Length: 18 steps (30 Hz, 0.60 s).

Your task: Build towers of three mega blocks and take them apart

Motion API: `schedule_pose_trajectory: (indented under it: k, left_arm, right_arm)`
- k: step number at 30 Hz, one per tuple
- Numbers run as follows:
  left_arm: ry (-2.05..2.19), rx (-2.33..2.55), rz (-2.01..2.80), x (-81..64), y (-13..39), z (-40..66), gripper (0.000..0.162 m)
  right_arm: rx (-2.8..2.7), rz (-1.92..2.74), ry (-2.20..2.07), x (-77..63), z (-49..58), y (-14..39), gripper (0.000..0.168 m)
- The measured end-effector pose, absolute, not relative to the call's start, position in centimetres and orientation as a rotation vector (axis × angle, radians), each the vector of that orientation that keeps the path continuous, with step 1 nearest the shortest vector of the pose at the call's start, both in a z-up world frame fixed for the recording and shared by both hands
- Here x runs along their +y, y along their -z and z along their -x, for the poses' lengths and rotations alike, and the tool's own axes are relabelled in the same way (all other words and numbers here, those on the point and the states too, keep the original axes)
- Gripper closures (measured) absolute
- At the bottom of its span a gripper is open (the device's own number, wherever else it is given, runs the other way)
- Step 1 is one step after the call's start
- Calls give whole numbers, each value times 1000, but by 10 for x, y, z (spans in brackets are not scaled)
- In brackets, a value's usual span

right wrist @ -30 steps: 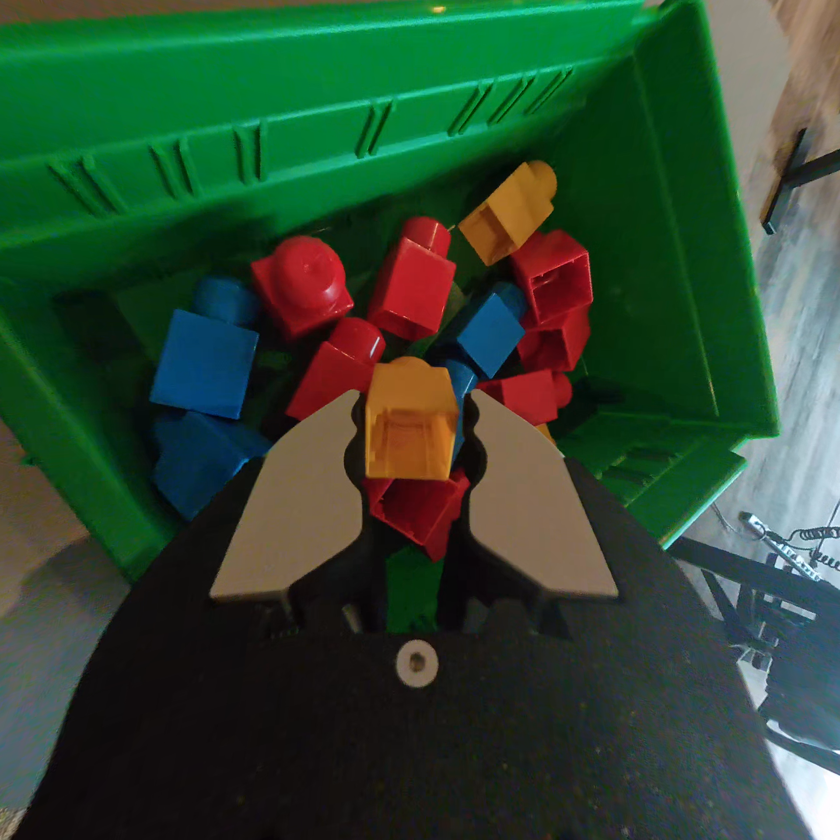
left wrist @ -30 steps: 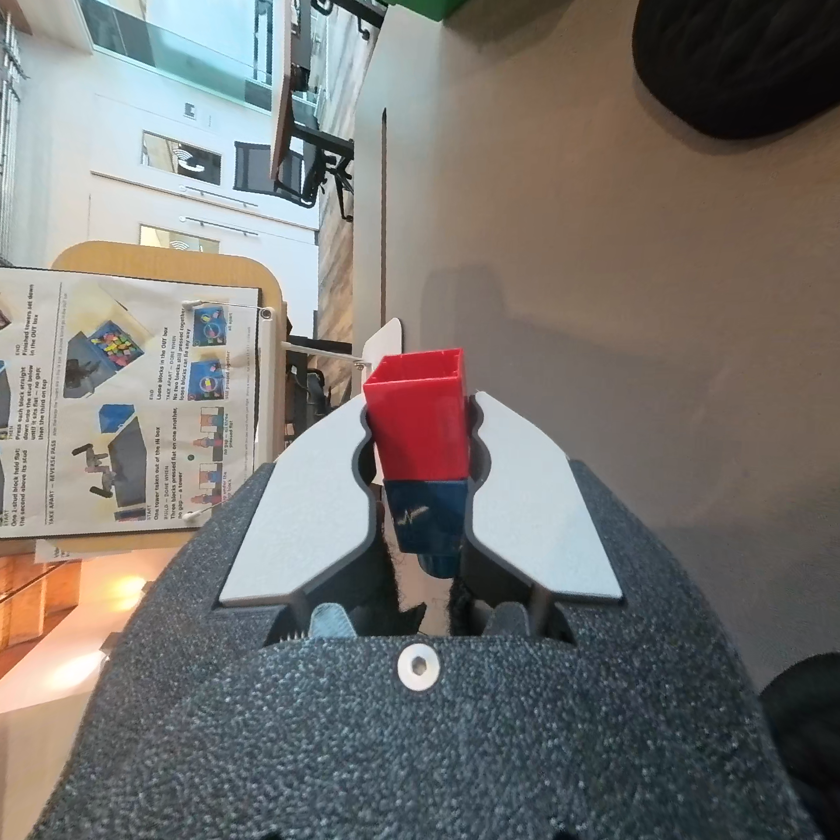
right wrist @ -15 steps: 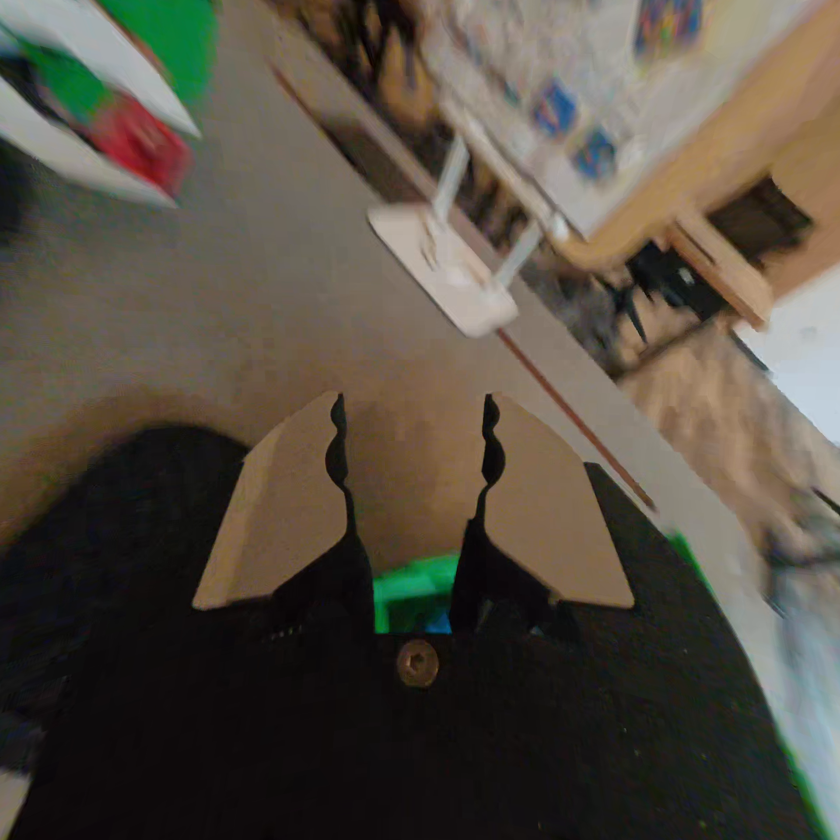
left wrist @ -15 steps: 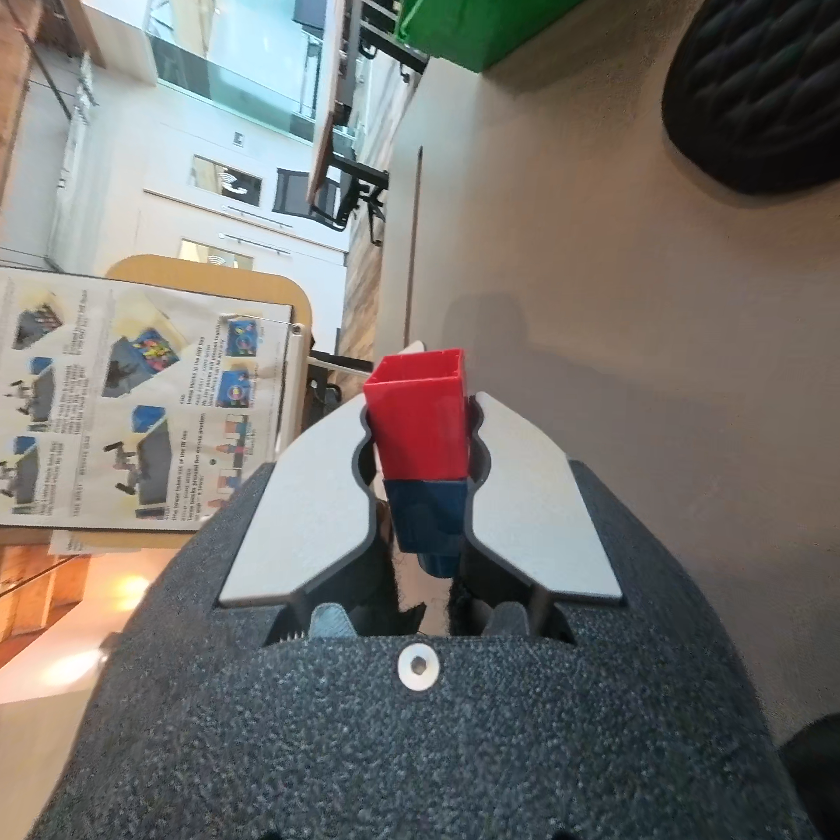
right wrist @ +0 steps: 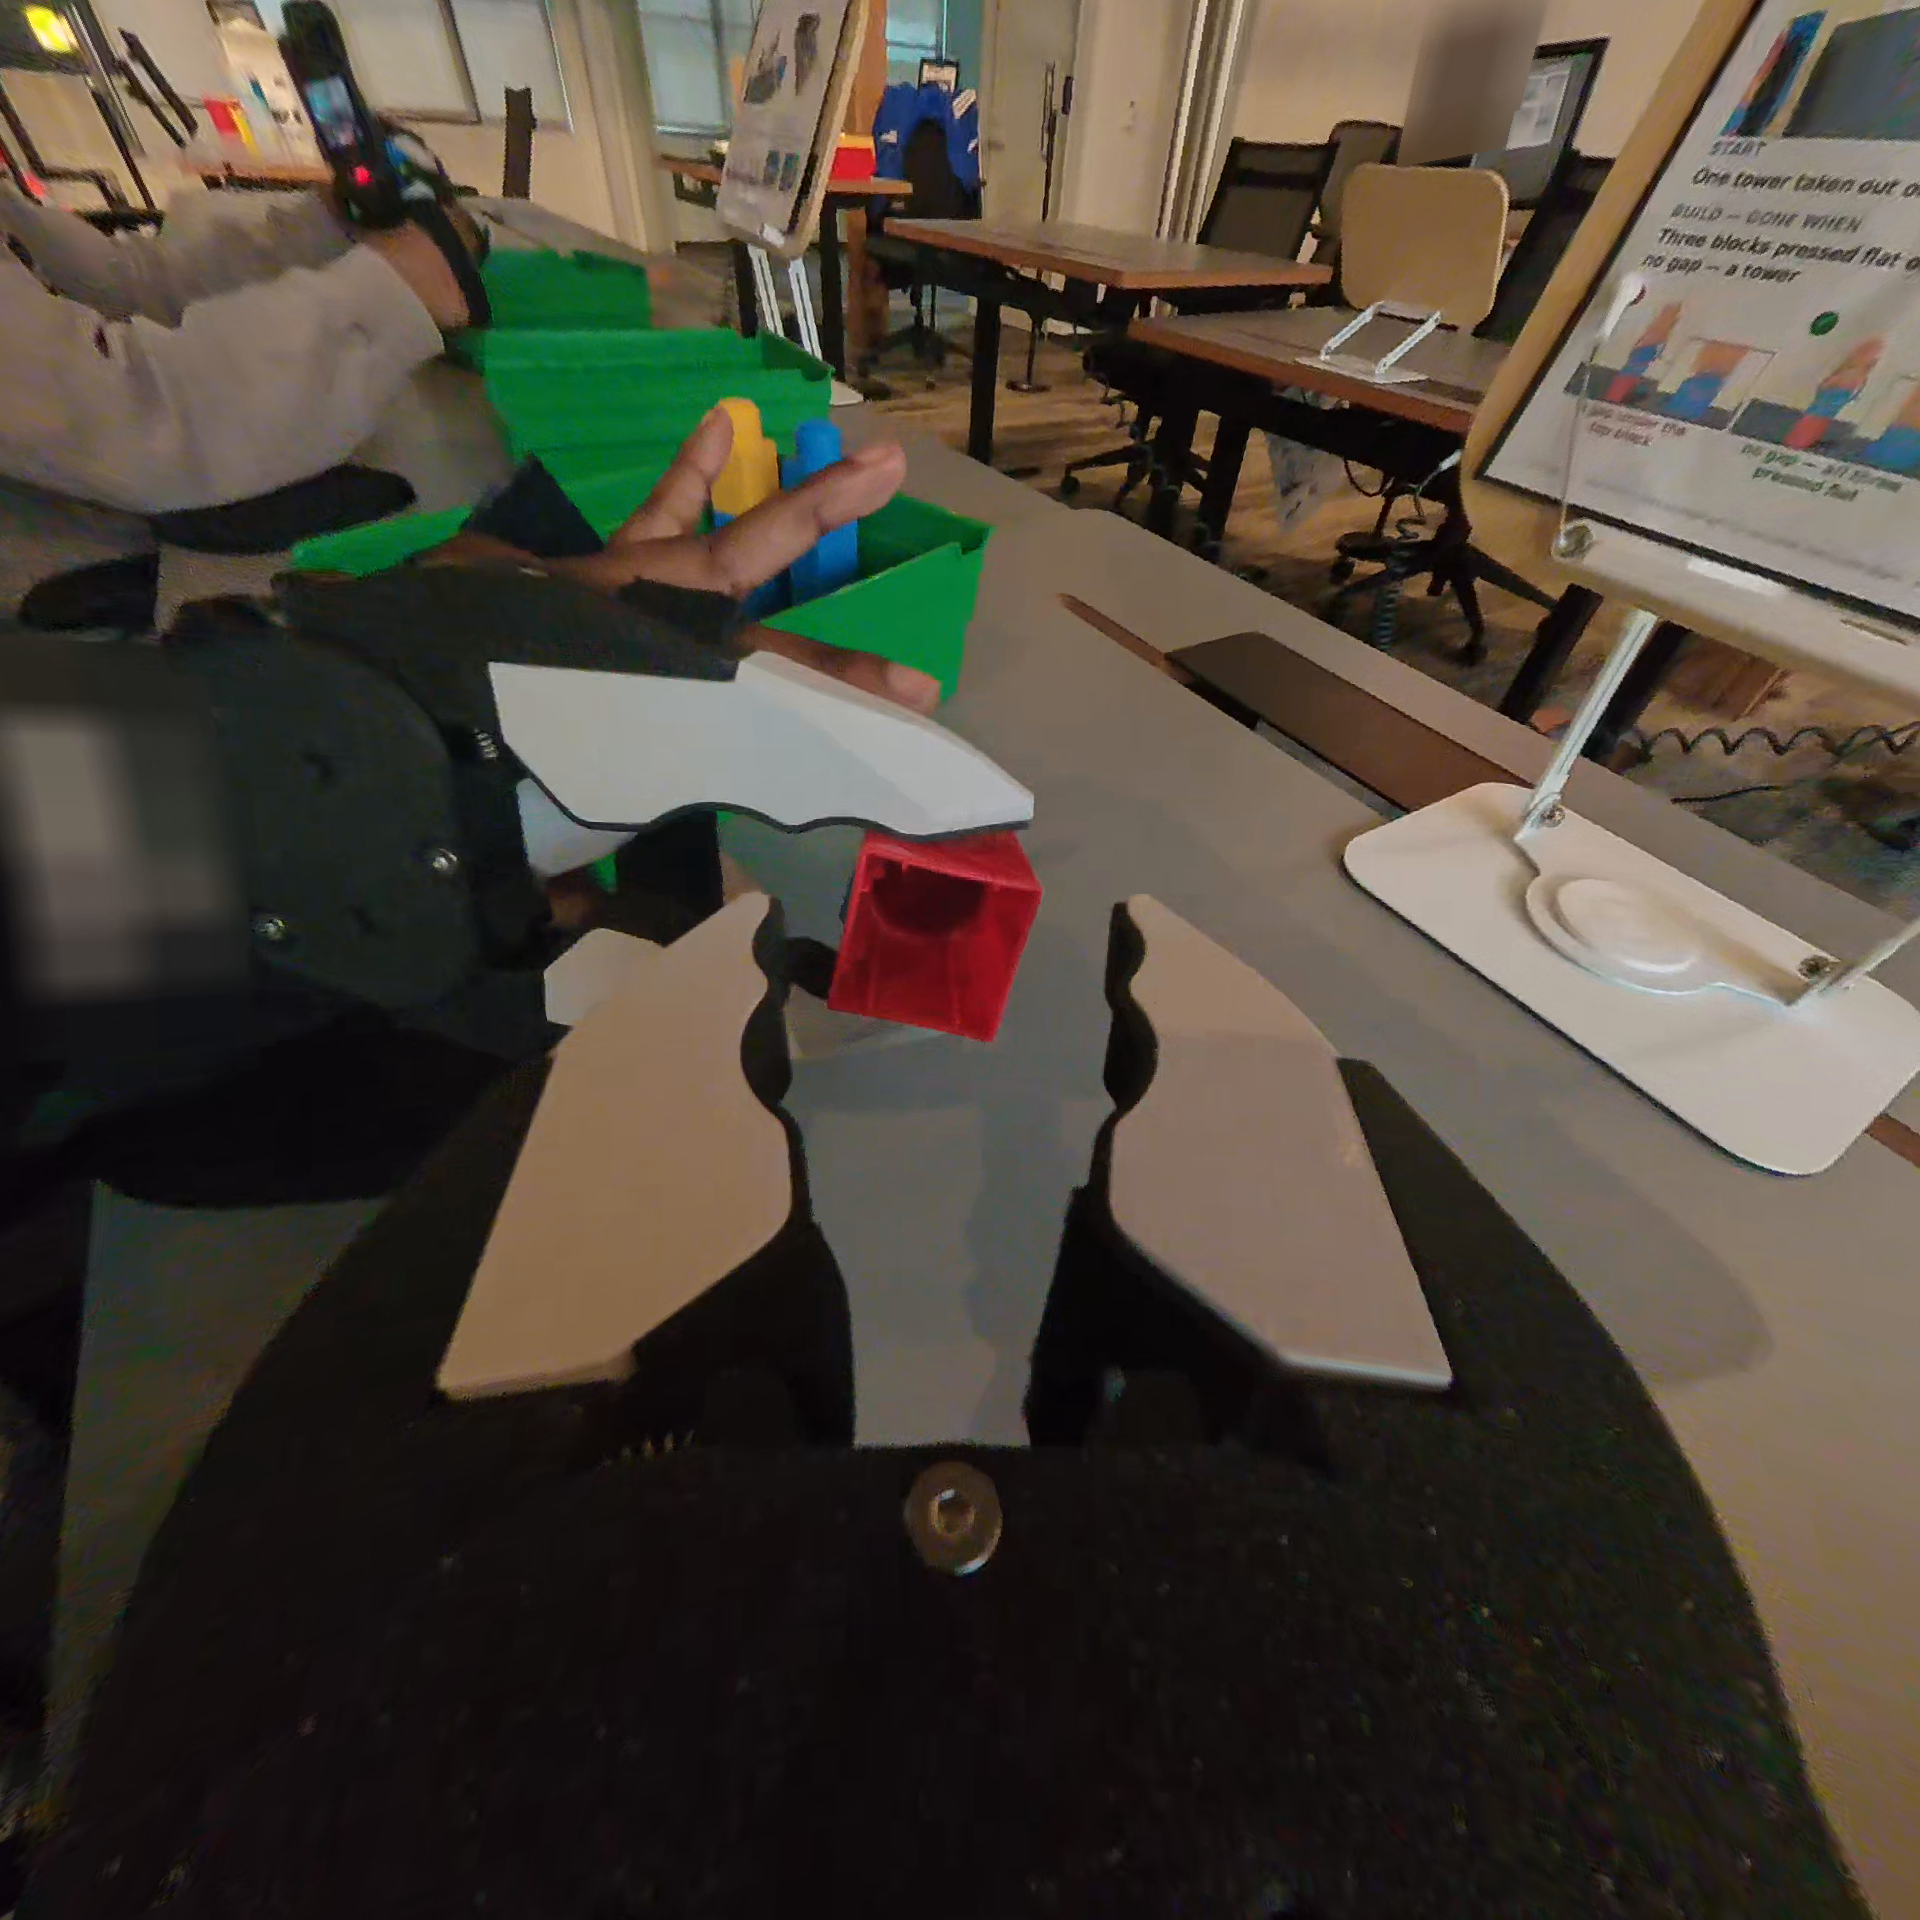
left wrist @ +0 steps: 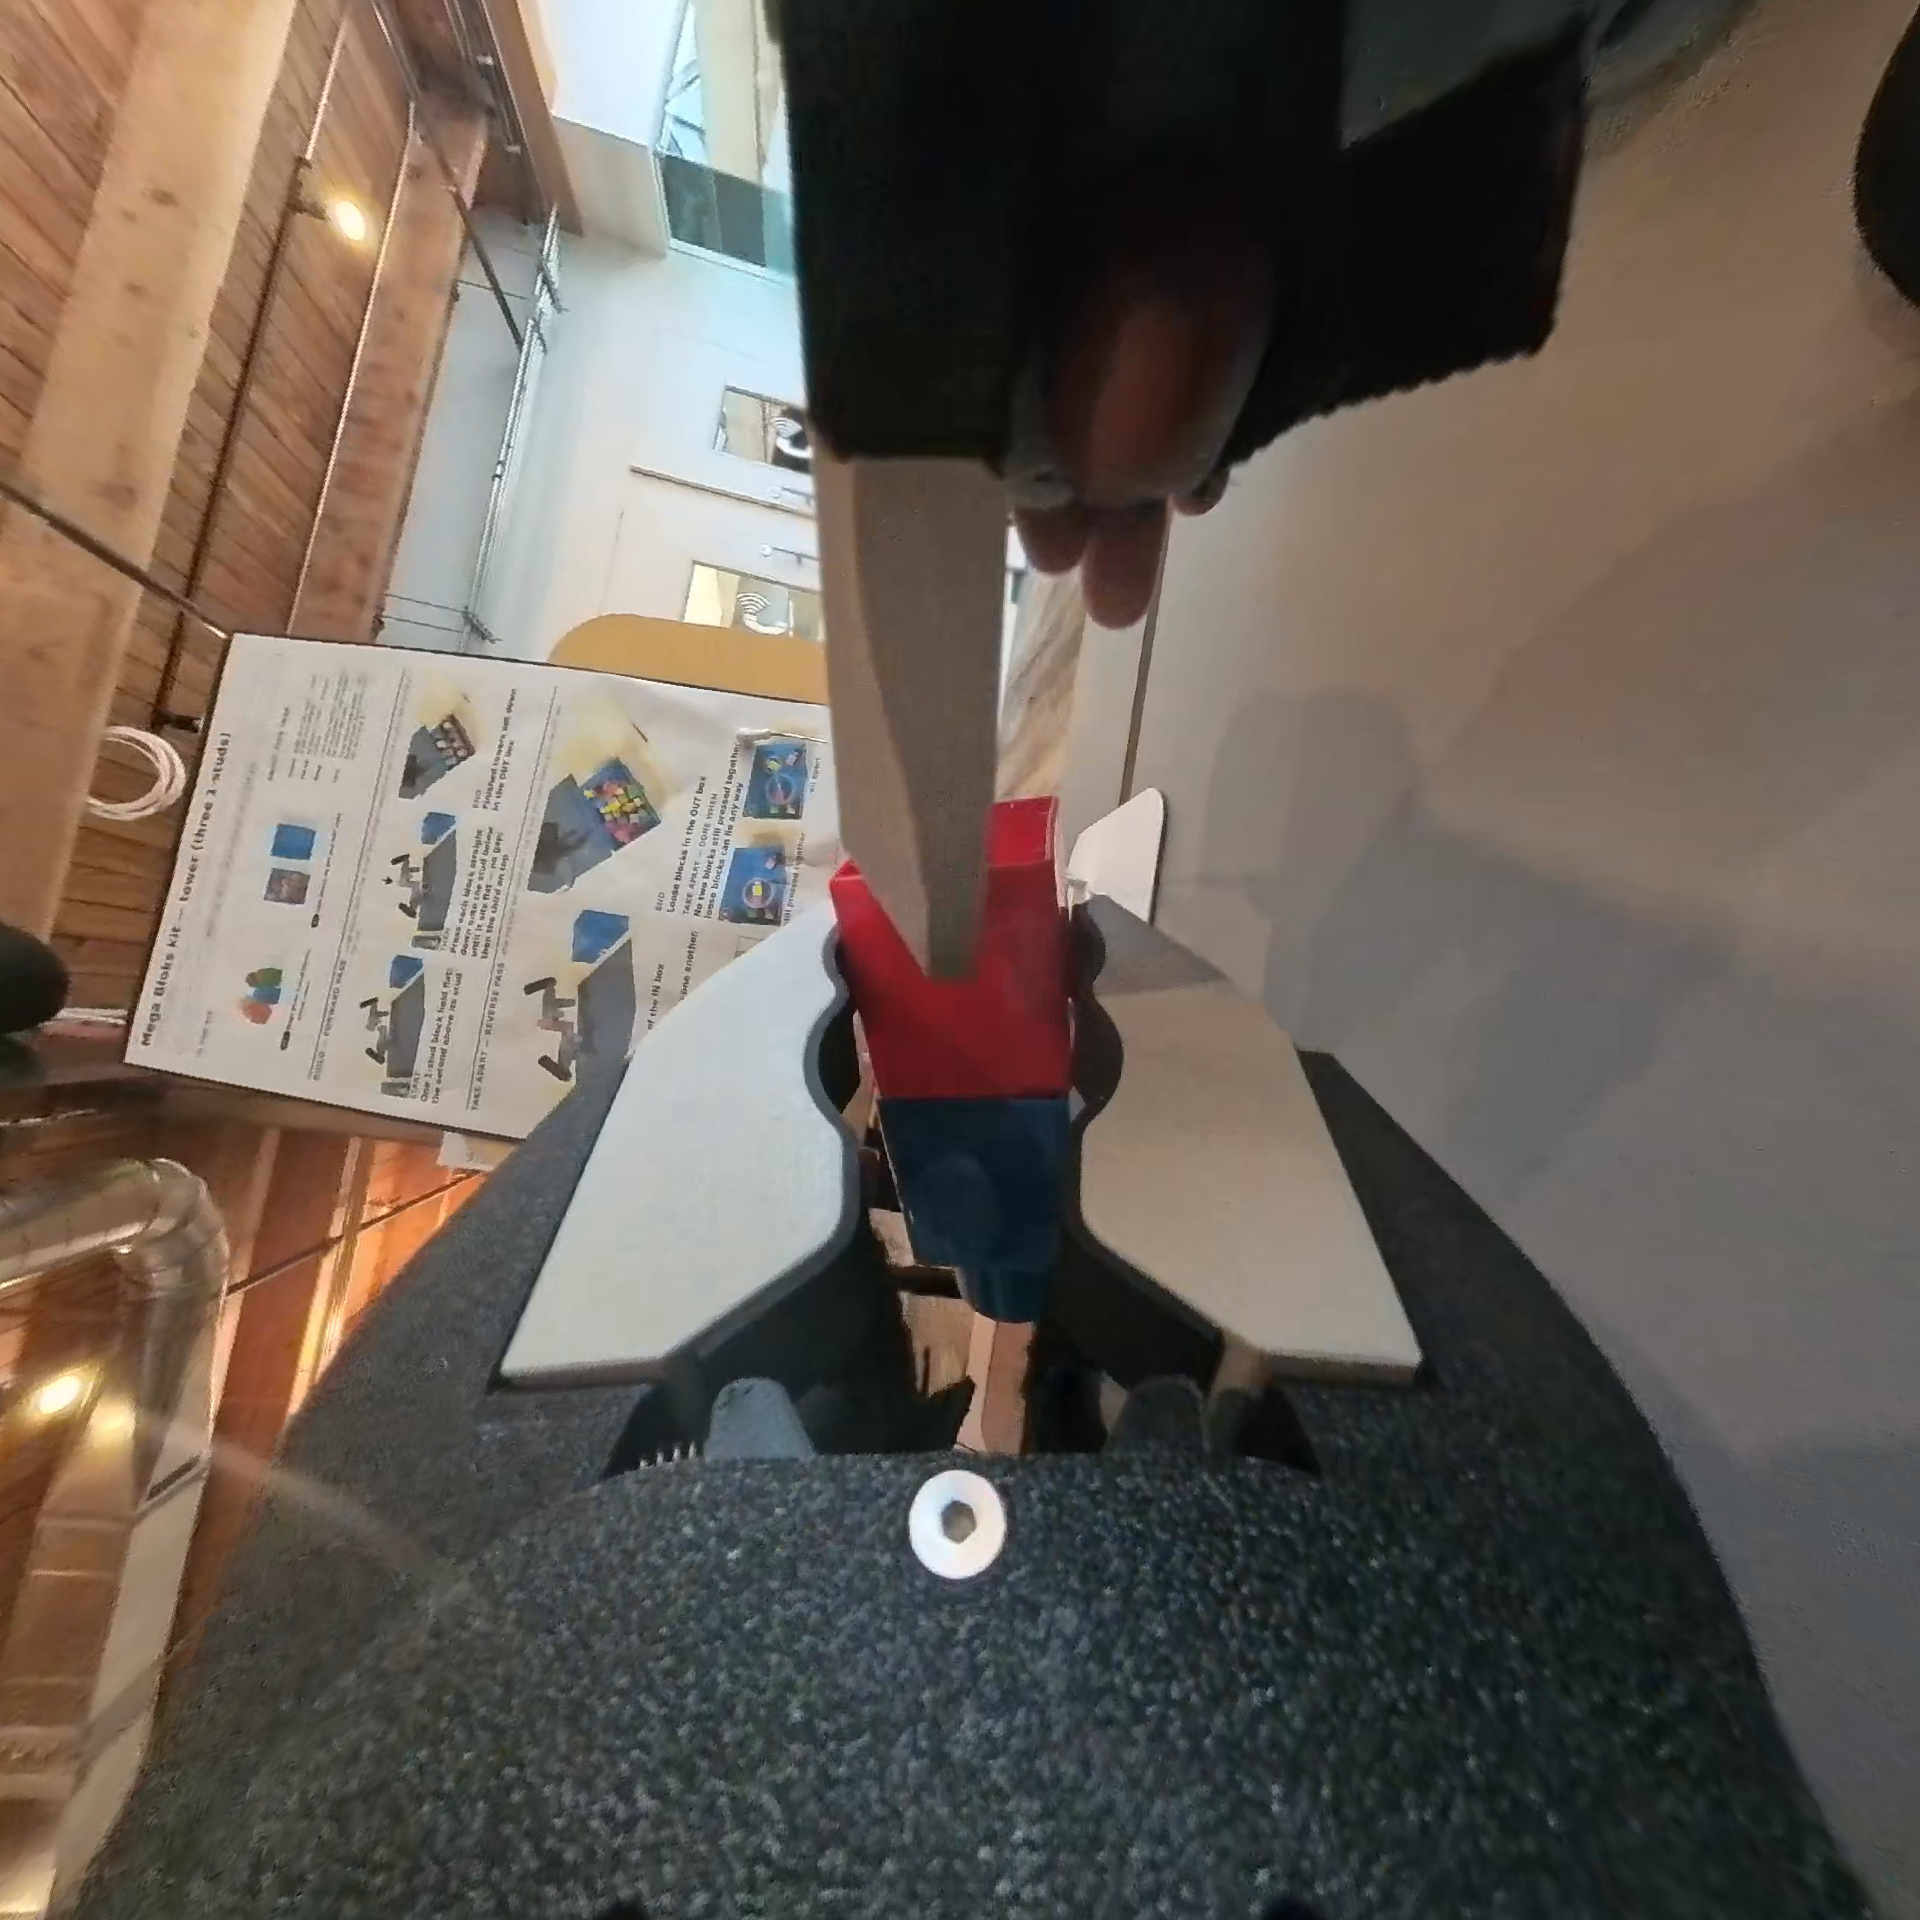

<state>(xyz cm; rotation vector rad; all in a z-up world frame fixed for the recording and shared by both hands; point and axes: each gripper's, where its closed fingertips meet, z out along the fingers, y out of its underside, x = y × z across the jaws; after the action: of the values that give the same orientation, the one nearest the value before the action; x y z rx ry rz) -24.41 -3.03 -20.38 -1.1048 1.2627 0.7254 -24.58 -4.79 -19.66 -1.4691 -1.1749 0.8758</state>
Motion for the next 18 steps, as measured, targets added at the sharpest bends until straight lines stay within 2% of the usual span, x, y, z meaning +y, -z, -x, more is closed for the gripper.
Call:
schedule_pose_trajectory:
  k: [5,9,14,18]
  left_arm:
    - [-736,1272,1099,-31,206,243,125]
    - [-742,1267,1086,-30,208,241,125]
    - [-717,1189,1092,-25,201,247,103]
    - [-757,1185,1094,-21,202,252,101]
  right_arm:
    - [-1221,1459,-795,-48,251,205,129]
    - [-1233,1445,-776,-47,248,207,131]
    - [-1197,1424,-781,-44,232,198,132]
    - [-1179,1413,-773,-45,222,191,133]
